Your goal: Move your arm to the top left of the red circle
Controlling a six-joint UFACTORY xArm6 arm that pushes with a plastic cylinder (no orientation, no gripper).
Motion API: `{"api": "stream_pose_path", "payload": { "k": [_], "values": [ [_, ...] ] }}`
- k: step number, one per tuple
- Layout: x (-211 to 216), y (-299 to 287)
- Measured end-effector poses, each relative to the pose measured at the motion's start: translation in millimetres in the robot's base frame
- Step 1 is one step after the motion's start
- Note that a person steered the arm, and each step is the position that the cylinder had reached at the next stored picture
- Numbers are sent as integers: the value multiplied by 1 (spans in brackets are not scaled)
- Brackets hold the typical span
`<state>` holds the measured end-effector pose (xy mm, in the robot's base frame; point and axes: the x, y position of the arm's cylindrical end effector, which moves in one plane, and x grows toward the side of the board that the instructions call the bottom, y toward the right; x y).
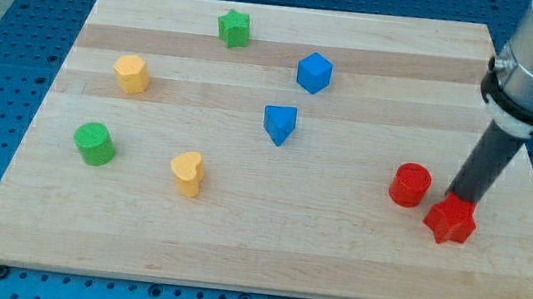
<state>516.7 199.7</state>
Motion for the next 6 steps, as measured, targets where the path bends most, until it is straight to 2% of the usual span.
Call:
{"api": "stream_pose_path", "payload": {
  "k": [2,4,5,6],
  "values": [
    [0,0],
    [-61,0],
    [-65,-10],
    [-65,-93]
  ]
}}
